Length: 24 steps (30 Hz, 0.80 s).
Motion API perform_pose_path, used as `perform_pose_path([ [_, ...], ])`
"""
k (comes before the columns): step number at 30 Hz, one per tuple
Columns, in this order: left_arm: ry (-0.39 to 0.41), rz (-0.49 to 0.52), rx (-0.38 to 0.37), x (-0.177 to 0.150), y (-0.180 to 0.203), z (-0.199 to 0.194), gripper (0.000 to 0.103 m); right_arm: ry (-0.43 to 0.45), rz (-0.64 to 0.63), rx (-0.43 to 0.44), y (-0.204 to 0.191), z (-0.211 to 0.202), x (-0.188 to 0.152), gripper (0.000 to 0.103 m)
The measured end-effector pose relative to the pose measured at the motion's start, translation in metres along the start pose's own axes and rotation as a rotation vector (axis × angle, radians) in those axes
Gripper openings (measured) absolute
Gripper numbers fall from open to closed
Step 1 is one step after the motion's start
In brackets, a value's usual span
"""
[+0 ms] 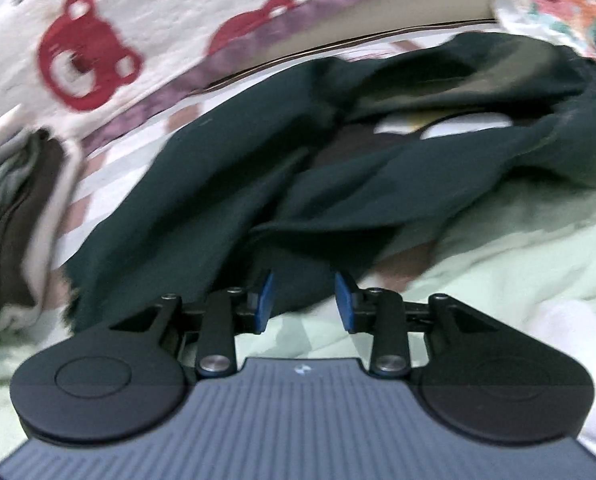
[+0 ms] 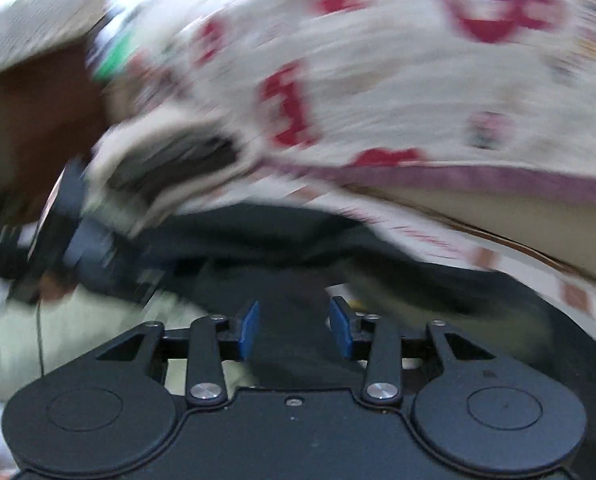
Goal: Fold clothes
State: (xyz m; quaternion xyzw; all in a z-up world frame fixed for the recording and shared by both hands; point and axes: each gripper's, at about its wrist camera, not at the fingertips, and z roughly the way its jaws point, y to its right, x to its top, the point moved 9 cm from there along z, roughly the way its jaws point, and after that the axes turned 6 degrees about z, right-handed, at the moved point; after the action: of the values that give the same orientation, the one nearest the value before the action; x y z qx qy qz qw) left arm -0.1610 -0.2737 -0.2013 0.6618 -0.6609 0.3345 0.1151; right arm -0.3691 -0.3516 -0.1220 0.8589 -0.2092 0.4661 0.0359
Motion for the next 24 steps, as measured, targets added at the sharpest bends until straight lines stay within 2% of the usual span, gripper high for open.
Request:
perform_pose_path([
  [4, 0.003, -0.071, 0.079, -0.015, -0.030, 0.004, 0.033, -0.101, -0.227, 0.013, -0.048, 0.048, -0.007, 0.054],
  [8, 0.010, -0.132, 0.147, -0.023, -0.057, 0.011, 0.034, -0.177, -0.379, -0.039, -0.069, 0.088, -0.018, 0.058],
  [9, 0.012, -0.131, 0.168, -0.023, -0.062, 0.014, 0.038, -0.186, -0.403, -0.057, -0.070, 0.097, -0.020, 0.058],
  [10, 0.009, -0.115, 0.175, -0.022, -0.065, 0.018, 0.044, -0.195, -0.427, -0.075, -0.072, 0.105, -0.021, 0.058],
  [12, 0.001, -0.067, 0.202, -0.020, -0.071, 0.026, 0.046, -0.201, -0.479, -0.113, -0.071, 0.119, -0.020, 0.058],
  [14, -0.017, 0.004, 0.240, -0.017, -0.076, 0.034, 0.046, -0.209, -0.518, -0.145, -0.070, 0.132, -0.020, 0.058],
  [15, -0.027, 0.029, 0.244, -0.016, -0.079, 0.038, 0.039, -0.219, -0.490, -0.139, -0.067, 0.137, -0.017, 0.058],
  [16, -0.038, 0.040, 0.233, -0.013, -0.081, 0.042, 0.015, -0.230, -0.462, -0.132, -0.064, 0.141, -0.015, 0.056],
  [17, -0.047, 0.049, 0.224, -0.010, -0.084, 0.046, 0.007, -0.238, -0.434, -0.125, -0.061, 0.144, -0.012, 0.039],
  [18, -0.043, 0.053, 0.229, -0.005, -0.089, 0.048, 0.003, -0.239, -0.406, -0.117, -0.058, 0.144, -0.009, 0.003],
  [20, -0.032, 0.057, 0.240, 0.004, -0.099, 0.052, 0.002, -0.226, -0.342, -0.106, -0.053, 0.142, -0.003, 0.003],
  [24, 0.061, -0.021, 0.340, 0.042, -0.147, 0.045, 0.002, -0.153, -0.117, -0.059, -0.038, 0.122, 0.017, 0.003],
])
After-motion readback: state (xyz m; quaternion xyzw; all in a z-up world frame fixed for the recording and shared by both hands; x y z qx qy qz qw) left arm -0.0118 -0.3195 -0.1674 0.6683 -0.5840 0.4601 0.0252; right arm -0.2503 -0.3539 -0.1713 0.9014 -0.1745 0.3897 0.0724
